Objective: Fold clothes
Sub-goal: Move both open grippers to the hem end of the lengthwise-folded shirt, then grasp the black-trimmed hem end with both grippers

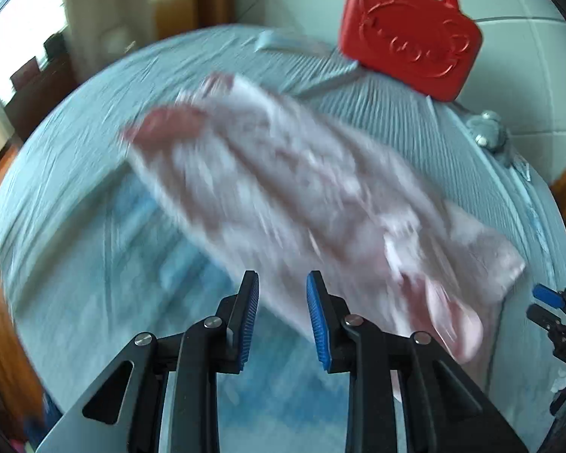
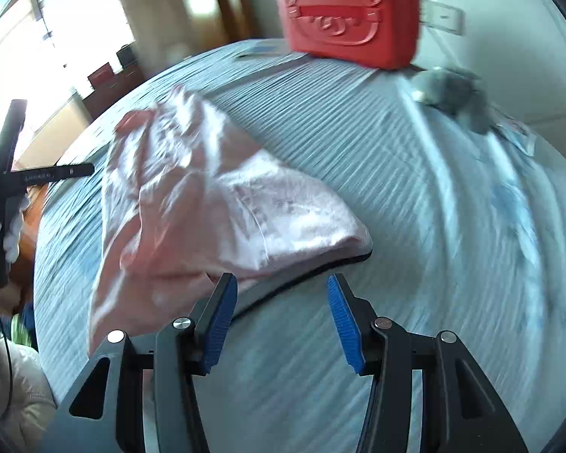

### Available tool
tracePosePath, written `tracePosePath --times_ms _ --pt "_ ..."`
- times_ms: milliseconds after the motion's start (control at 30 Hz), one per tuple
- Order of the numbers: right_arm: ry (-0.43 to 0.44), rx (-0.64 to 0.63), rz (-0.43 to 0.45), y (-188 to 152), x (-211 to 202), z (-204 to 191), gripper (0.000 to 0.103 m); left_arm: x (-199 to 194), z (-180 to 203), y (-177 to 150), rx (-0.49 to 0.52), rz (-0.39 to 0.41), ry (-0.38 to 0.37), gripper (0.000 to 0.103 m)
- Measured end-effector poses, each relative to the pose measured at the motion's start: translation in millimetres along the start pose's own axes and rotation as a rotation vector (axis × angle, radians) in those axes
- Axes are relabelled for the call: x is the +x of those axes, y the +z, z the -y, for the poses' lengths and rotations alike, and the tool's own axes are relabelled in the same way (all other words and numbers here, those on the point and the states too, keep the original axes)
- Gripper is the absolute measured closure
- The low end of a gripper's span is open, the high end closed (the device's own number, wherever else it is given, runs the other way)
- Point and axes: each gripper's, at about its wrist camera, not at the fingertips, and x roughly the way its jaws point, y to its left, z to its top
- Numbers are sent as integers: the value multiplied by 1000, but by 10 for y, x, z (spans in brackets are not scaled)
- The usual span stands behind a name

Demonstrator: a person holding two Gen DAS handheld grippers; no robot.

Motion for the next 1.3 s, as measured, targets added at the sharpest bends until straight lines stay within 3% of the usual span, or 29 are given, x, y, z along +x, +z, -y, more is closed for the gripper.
tracePosePath --times_ms 167,267,333,533,633,767,1067,1133,1167,1200,1233,1300 --pt "103 -142 -61 40 14 250 53 -191 642 -738 -116 -116 1 76" --pt "133 -192 -59 107 50 358 53 -201 974 -967 -148 -139 2 76" --pt "149 -222 -58 143 84 415 53 -201 1141 -1050 -155 -131 46 76" --pt "193 -275 -75 97 246 503 53 -235 1324 -1172 -215 -106 68 74" --pt "209 -303 -74 94 276 496 53 -214 1384 -1194 -219 -107 84 59" --pt "211 -343 -52 147 261 513 53 -61 1532 -1236 -232 -150 94 59" --pt "219 -503 -32 270 416 498 54 -65 1668 -1290 -242 -104 172 59" --pt "188 -553 -40 247 486 453 76 -77 1694 -1311 -220 -92 175 61" --pt "194 -551 -34 252 486 449 81 -84 1707 -1321 -207 -87 174 66" --pt "198 -550 -29 256 485 444 97 -91 1731 -1324 -193 -84 166 71" --pt "199 -547 -26 257 477 434 99 -103 1751 -1324 -187 -82 152 91" --pt "214 -540 -19 259 446 410 99 -118 1766 -1322 -163 -85 159 95"
